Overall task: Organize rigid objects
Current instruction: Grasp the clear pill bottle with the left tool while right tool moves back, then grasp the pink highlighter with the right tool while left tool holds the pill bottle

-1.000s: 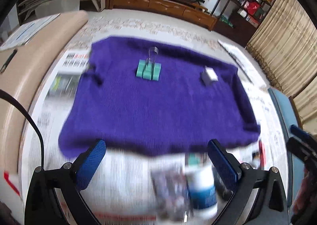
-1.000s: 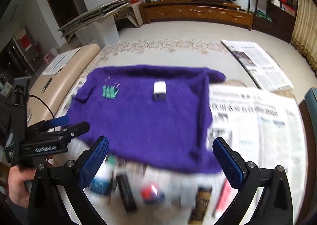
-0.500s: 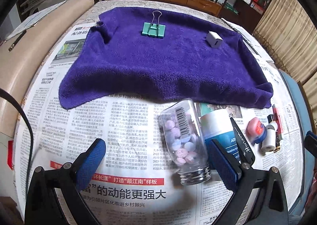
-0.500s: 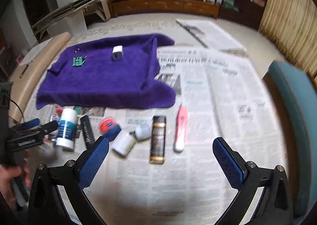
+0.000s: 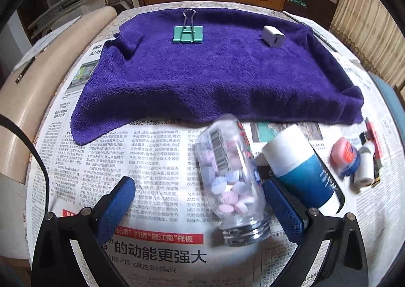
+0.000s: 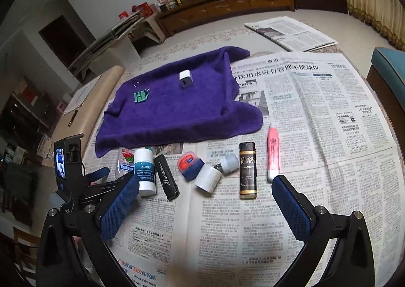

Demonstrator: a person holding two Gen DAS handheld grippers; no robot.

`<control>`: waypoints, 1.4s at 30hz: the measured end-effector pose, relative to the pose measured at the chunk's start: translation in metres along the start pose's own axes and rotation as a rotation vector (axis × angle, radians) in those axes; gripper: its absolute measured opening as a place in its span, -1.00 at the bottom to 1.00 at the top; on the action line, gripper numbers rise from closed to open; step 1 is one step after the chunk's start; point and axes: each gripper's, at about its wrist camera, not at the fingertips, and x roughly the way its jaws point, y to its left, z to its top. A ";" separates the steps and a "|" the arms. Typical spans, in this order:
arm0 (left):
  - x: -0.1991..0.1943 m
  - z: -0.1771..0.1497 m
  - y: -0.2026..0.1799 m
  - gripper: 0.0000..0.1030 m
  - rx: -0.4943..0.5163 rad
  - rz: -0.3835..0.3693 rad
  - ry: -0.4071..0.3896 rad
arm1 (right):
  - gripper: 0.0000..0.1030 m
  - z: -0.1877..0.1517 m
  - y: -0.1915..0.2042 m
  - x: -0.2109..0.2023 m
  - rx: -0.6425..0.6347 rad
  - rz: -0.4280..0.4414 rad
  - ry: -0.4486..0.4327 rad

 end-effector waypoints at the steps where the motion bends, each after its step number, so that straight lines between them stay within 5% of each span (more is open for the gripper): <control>1: -0.001 -0.002 -0.002 1.00 0.002 0.003 -0.010 | 1.00 -0.001 -0.002 -0.001 0.010 -0.002 -0.006; 9: -0.008 -0.012 -0.001 0.80 0.009 -0.014 -0.075 | 1.00 -0.003 -0.039 -0.012 0.094 -0.087 -0.070; 12: -0.012 -0.010 -0.002 0.45 0.014 -0.015 -0.102 | 1.00 -0.004 -0.053 -0.016 0.124 -0.092 -0.070; 14: -0.015 -0.008 -0.004 -0.21 0.029 -0.028 -0.114 | 1.00 -0.004 -0.056 -0.017 0.136 -0.088 -0.070; 27: -0.028 -0.012 0.009 -0.22 -0.010 -0.122 -0.126 | 0.99 -0.012 -0.043 -0.003 -0.067 -0.176 -0.078; 42: -0.020 -0.011 0.013 -0.22 -0.022 -0.190 -0.106 | 0.48 0.002 -0.074 0.064 -0.071 -0.285 -0.015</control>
